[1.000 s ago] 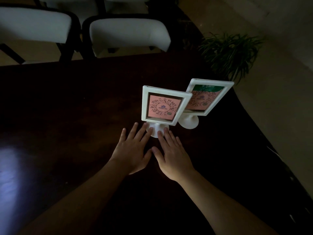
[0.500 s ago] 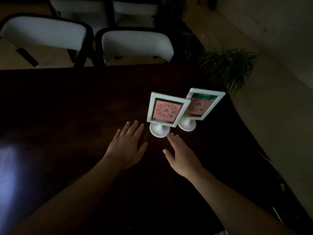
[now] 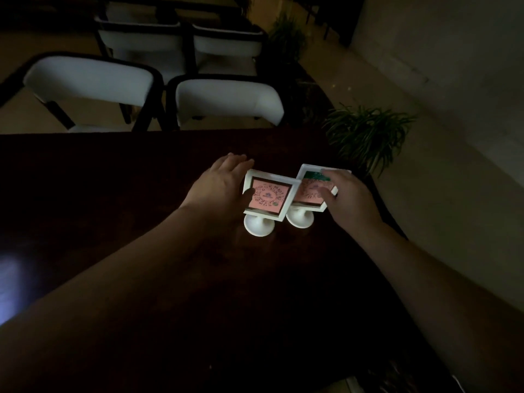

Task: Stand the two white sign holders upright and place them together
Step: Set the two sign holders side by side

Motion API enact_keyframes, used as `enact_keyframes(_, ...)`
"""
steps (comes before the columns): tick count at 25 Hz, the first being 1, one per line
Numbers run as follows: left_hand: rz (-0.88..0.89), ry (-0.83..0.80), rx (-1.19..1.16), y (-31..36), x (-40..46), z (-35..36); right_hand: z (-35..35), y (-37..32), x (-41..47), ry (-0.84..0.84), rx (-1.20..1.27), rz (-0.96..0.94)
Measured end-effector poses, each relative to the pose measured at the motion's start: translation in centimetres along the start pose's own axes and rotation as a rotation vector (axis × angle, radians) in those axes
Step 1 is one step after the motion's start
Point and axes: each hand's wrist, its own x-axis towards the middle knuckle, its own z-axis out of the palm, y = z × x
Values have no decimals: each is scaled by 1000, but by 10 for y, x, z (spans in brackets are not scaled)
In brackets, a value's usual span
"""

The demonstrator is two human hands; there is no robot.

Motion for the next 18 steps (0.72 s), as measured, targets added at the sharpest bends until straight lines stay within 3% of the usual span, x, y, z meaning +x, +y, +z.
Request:
enact_keyframes(10,30,-150,185,55,53,5,-21,27,74,-257,-123,-207)
enact_keyframes(18,-37,-217,212,69,62,16,-19,35,86,-335,-246,-253)
